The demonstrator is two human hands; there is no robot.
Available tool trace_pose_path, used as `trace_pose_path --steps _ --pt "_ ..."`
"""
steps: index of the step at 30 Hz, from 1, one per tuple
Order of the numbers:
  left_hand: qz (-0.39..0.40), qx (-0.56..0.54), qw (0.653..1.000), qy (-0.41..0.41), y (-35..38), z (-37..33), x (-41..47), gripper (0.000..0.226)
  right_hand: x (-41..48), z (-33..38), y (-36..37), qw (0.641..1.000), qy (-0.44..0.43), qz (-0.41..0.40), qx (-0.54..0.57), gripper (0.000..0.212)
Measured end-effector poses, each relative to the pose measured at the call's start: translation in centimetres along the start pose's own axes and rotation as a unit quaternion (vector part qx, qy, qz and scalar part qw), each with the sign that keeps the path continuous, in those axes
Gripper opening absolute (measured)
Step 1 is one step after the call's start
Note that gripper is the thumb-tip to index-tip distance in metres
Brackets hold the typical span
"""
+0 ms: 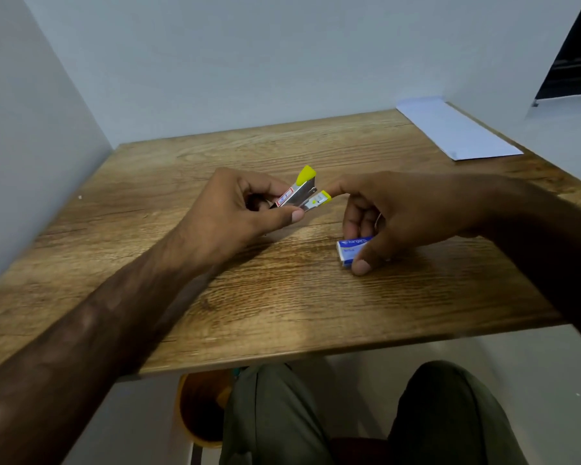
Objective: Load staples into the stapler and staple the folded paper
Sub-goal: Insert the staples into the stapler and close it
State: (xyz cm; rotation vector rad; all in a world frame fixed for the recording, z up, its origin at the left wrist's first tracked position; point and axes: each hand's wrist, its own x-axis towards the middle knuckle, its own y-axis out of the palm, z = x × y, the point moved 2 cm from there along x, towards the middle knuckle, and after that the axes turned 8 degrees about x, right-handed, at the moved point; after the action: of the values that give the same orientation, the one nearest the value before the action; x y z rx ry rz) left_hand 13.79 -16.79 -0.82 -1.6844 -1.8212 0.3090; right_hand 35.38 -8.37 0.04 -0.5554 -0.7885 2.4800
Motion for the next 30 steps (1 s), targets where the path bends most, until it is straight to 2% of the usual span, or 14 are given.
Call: trace_pose_path --steps 3,6,7,10,12,18,23,28,30 --pt "0.004 -0.006 1.000 0.000 0.0 -0.1 -0.6 0.022 -0.7 0.1 0.2 1.000 -0.002 -0.008 0.022 0.108" --pt "-0.002 -0.006 1.000 0.002 0.2 -0.4 -0.4 0.023 -0.8 0.3 -0.2 0.997 0.000 -0.075 0.031 0.112" --pt "-0.002 -0.001 1.000 0.002 0.3 -0.4 -0.2 0.022 -0.6 0.4 -0.2 0.995 -0.001 -0.096 0.040 0.103" --pt "0.011 0.020 1.000 0.001 0.5 0.0 0.3 0.020 -0.4 0.5 0.3 0.993 -0.007 -0.097 0.068 0.054" --pt "0.016 0.027 1.000 -0.001 0.6 0.5 0.3 0.019 -0.3 0.3 0.6 0.994 -0.008 -0.091 0.062 0.042" --pt "0.032 0.058 0.998 -0.020 0.5 1.2 -0.1 0.015 0.1 0.0 0.3 0.994 -0.002 -0.092 0.055 0.043" --pt "0.096 0.176 0.980 0.010 -0.1 0.1 -0.4 0.009 0.4 -0.3 0.1 0.995 0.003 -0.091 0.045 0.044" --pt "0.137 0.273 0.952 0.032 -0.9 -0.5 -0.9 0.026 0.5 -0.3 0.0 0.996 0.009 -0.079 0.039 0.041" --pt "0.140 0.288 0.947 0.024 -1.2 -0.4 -1.0 0.018 0.6 -0.2 0.1 0.996 0.007 -0.082 0.030 0.040"
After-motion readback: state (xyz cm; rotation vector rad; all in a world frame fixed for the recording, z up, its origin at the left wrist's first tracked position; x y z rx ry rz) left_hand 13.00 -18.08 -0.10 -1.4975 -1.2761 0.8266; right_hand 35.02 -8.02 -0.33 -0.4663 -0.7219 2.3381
